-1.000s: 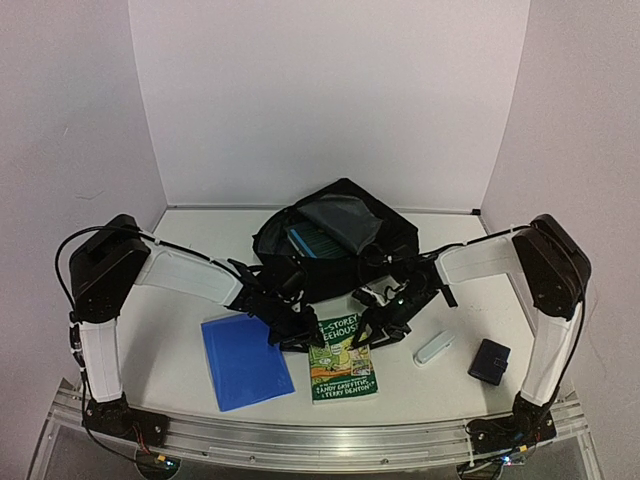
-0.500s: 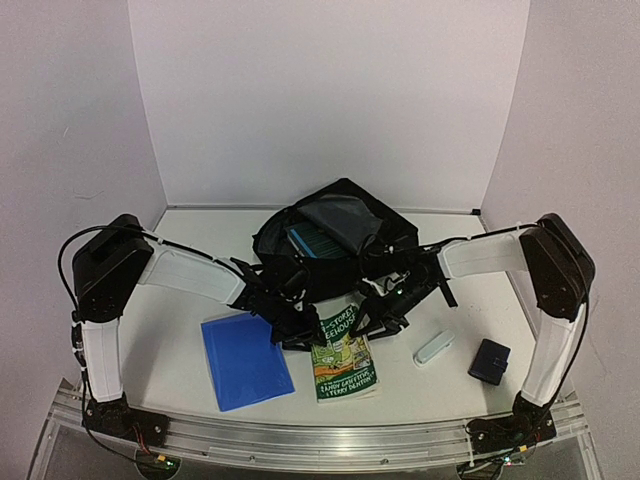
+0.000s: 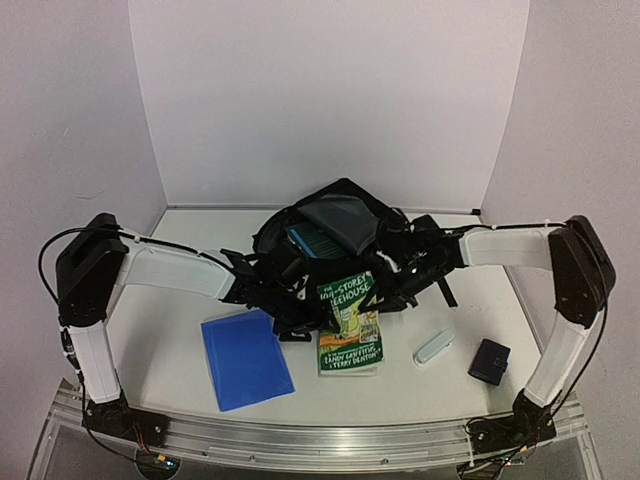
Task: Pack the student bag
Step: Pick up the book from the center of the board, then place the book in the student bag.
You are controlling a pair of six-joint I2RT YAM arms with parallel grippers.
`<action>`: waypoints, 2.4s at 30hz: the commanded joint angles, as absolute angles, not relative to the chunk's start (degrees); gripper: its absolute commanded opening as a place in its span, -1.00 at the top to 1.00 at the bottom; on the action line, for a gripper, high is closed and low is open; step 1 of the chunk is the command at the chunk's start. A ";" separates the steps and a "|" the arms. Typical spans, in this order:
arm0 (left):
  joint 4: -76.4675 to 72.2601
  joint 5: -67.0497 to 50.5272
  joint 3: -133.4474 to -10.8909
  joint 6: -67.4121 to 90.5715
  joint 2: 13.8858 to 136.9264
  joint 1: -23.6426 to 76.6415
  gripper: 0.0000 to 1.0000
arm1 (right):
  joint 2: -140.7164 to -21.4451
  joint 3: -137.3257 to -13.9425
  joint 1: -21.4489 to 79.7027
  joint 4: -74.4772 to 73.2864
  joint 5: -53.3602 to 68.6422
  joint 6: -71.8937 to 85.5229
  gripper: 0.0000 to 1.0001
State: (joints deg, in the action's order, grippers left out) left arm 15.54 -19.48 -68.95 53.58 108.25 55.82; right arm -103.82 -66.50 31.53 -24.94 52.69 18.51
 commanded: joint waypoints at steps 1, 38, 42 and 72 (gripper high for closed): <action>12.69 -22.66 -69.07 50.96 98.35 53.92 -0.61 | -95.55 -73.12 29.70 -21.08 61.71 17.96 1.00; -30.37 -25.96 -67.80 72.32 107.45 29.85 1.00 | -126.58 -123.03 30.24 -30.44 13.10 2.54 -0.40; -27.25 -25.95 -68.60 72.86 109.99 29.53 0.99 | -129.59 -124.20 32.90 -30.42 8.22 -3.32 -0.40; -18.58 -31.44 -74.73 66.67 105.65 29.64 1.00 | -134.04 -130.96 36.54 -34.45 4.65 -3.58 1.00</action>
